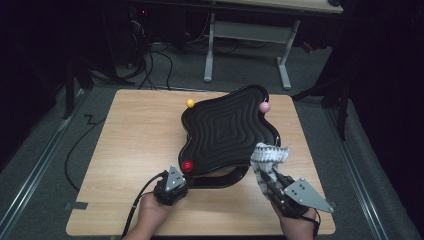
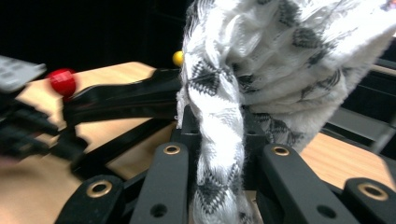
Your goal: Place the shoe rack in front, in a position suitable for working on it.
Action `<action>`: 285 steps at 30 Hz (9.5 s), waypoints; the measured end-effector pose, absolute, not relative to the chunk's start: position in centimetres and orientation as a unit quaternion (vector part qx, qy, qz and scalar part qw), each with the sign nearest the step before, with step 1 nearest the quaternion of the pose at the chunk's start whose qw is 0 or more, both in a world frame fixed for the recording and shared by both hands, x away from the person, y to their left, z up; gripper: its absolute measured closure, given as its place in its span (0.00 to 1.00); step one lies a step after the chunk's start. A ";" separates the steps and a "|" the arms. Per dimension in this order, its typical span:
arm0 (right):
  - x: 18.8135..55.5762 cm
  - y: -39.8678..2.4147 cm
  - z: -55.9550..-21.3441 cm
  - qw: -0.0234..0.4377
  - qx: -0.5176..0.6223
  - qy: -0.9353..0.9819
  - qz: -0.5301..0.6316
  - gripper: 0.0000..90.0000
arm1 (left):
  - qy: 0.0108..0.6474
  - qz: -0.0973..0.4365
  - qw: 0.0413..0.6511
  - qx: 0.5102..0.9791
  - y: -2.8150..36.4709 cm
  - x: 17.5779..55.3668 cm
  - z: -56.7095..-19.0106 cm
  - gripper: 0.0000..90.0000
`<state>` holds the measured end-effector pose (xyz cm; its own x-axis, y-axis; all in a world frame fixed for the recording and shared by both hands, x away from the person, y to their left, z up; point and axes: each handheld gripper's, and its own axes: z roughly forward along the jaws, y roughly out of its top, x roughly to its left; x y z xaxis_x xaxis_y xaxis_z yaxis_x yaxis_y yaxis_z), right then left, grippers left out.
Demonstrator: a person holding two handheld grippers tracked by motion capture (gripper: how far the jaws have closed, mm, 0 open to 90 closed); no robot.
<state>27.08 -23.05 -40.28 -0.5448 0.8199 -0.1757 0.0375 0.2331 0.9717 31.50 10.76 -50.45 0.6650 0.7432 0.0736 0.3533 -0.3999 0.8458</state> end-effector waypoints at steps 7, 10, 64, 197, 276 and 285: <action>28.1 -23.8 -41.1 0.364 0.327 0.687 0.537 0.87 | 0.314 0.216 0.440 0.813 9.2 30.8 -50.6 0.82; 28.3 -22.6 -41.9 0.353 0.316 0.704 0.529 0.87 | 0.302 0.222 0.440 0.816 8.8 30.7 -50.6 0.82; 29.6 -26.3 -41.8 0.362 0.384 0.655 0.540 0.86 | 0.281 0.208 0.444 0.825 7.8 30.3 -50.7 0.81; 31.1 -11.4 -50.8 0.191 0.307 0.837 0.412 0.85 | 0.341 0.208 0.473 0.785 10.5 28.4 -48.9 0.83; 30.8 -8.1 -51.3 0.150 0.280 0.843 0.435 0.86 | 0.360 0.223 0.454 0.784 13.4 29.2 -48.8 0.83; 30.7 -7.7 -51.5 0.146 0.278 0.844 0.435 0.86 | 0.360 0.223 0.455 0.783 13.4 29.2 -48.8 0.83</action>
<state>30.72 -7.71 -51.46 -0.8033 0.5955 -0.0037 0.3422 0.4666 0.8156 29.18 13.37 -48.83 0.6406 0.7675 0.0222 0.3615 -0.3270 0.8731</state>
